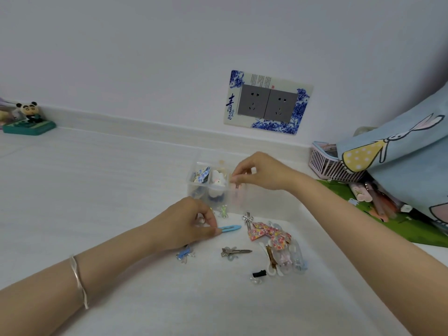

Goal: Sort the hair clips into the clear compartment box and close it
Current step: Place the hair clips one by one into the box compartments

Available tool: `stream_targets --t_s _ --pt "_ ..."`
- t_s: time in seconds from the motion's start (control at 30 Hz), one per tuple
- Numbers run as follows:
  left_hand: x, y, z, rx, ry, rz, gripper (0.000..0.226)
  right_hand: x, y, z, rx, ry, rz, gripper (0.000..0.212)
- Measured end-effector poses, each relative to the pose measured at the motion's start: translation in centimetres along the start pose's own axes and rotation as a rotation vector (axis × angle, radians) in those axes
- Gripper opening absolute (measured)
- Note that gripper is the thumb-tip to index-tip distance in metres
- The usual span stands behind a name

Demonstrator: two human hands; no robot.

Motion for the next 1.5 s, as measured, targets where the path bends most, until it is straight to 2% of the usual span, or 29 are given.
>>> stream_targets --t_s 0.07,0.17,0.23,0.3,0.4,0.47,0.6,0.73,0.8,0.87,0.93,1.03,1.1,1.27,1.5 --pt "0.0 0.0 -0.1 -0.002 -0.01 0.009 0.011 0.5 0.3 0.3 0.025 -0.065 -0.092 0.012" --pt "0.1 0.0 -0.1 -0.002 -0.011 0.024 0.011 0.6 0.5 0.7 0.048 -0.122 -0.108 0.017" --pt "0.1 0.0 -0.2 -0.002 0.002 0.041 0.012 0.6 0.2 0.8 0.051 -0.179 -0.066 0.021" --pt "0.0 0.0 -0.1 0.002 -0.01 0.06 0.013 0.4 -0.7 0.8 0.022 -0.157 0.059 0.023" --pt "-0.3 -0.1 0.2 0.012 -0.051 0.122 0.009 0.2 -3.2 0.2 -0.048 0.089 0.287 0.02" --pt "-0.7 0.0 0.7 0.044 -0.117 0.196 0.007 0.7 -5.1 -0.3 -0.04 0.224 0.359 0.017" --pt "-1.5 -0.1 2.0 0.117 -0.259 0.372 0.014 2.2 -7.1 -0.9 0.119 0.482 0.27 0.017" --pt "-1.6 -0.2 2.6 0.138 -0.209 0.487 0.015 2.6 -7.2 -1.0 0.225 0.844 0.244 0.014" --pt "-1.5 0.2 2.5 0.13 -0.175 0.511 0.011 2.4 -7.0 -1.0 0.235 0.925 0.266 0.011" --pt "-1.6 0.6 2.2 0.134 -0.051 0.499 0.023 1.5 -6.4 -1.0 0.197 0.891 0.336 0.013" --pt "-1.6 1.1 1.7 0.167 0.12 0.445 0.039 0.2 -5.4 -0.9 0.14 0.745 0.439 0.013" --pt "-1.3 1.3 1.0 0.169 0.238 0.339 0.048 -1.1 -3.4 -0.1 0.098 0.514 0.523 0.007" --pt "-1.0 1.3 0.6 0.18 0.256 0.319 0.047 -1.0 -2.1 0.4 0.097 0.415 0.462 0.003" --pt "-1.3 1.2 0.5 0.212 0.234 0.331 0.043 0.6 -0.4 1.4 0.156 0.314 0.137 0.004" --pt "-1.3 1.2 0.6 0.227 0.241 0.313 0.044 0.9 -0.6 0.8 0.091 0.001 0.121 0.015"
Point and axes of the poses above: each hand's wrist, its own y-axis towards the middle knuckle, its own x-axis out of the palm, z = x × y, the point moved 1 cm from there along y, towards the middle knuckle, and after that the axes turned 5 degrees about y, right-handed, at the moved point
